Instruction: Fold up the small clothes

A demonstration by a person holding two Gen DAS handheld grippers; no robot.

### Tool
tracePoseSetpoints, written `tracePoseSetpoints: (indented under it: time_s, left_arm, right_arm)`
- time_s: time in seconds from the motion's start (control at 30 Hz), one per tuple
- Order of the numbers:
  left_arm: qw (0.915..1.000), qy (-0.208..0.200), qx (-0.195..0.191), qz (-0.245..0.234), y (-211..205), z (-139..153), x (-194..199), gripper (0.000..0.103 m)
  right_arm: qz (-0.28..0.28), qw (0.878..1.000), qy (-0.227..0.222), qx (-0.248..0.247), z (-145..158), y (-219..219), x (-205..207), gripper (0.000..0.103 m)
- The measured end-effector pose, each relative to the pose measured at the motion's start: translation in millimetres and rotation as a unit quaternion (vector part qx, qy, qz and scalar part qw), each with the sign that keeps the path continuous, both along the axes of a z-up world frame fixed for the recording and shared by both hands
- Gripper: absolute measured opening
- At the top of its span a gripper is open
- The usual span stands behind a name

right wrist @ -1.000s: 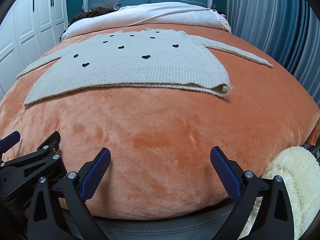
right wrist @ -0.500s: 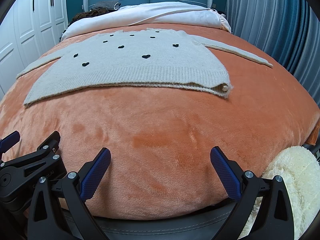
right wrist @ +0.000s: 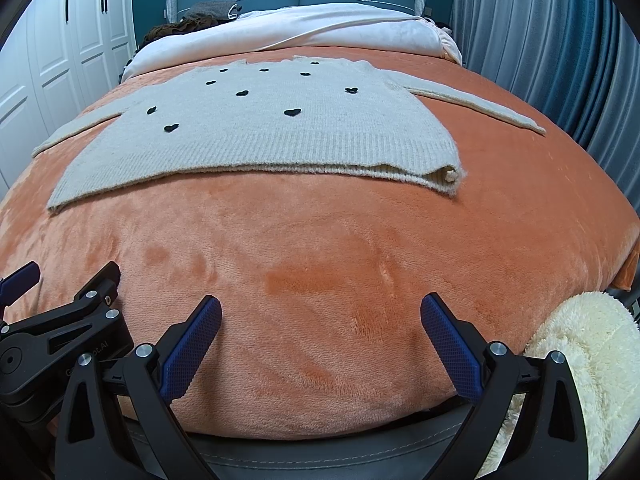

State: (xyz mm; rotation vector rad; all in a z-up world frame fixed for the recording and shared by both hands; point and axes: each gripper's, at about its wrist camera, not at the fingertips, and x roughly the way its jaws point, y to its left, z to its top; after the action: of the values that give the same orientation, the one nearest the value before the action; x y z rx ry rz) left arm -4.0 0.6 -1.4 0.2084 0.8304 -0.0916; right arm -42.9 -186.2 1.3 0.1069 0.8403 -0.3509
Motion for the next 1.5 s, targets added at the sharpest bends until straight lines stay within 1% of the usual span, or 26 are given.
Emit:
tracePoseSetpoints:
  time_s: [0.9, 1.13, 1.2, 1.27, 1.33, 1.4, 1.47, 1.5]
  left_arm:
    - [1.0000, 0.000, 0.000, 0.000, 0, 0, 0, 0.096]
    - [1.0000, 0.001, -0.002, 0.000, 1, 0, 0, 0.097]
    - [0.9999, 0.008, -0.013, 0.001, 5, 2, 2, 0.097]
    - [0.9992, 0.018, -0.036, 0.006, 15, 5, 6, 0.097]
    - [0.9975, 0.019, -0.065, 0.023, 31, 12, 12, 0.098]
    - [0.9950, 0.019, -0.090, 0.037, 47, 20, 19, 0.098]
    - [0.9916, 0.024, -0.115, 0.054, 64, 27, 28, 0.098]
    - [0.9894, 0.029, -0.127, 0.065, 73, 29, 34, 0.098]
  right_arm:
    - [0.000, 1.000, 0.001, 0.001, 0, 0, 0, 0.098]
    - [0.002, 1.000, 0.004, 0.009, -4, 0, 0, 0.098]
    - [0.014, 1.000, 0.008, 0.017, -5, -1, 3, 0.098]
    - [0.031, 0.999, 0.006, 0.031, -1, -4, 8, 0.098]
    - [0.028, 0.998, -0.015, 0.049, 12, -19, 13, 0.098]
    - [0.011, 0.996, -0.047, 0.078, 29, -52, 22, 0.098]
    - [-0.022, 0.992, -0.067, 0.100, 42, -96, 35, 0.098]
    - [-0.046, 0.990, -0.076, 0.108, 47, -125, 43, 0.098]
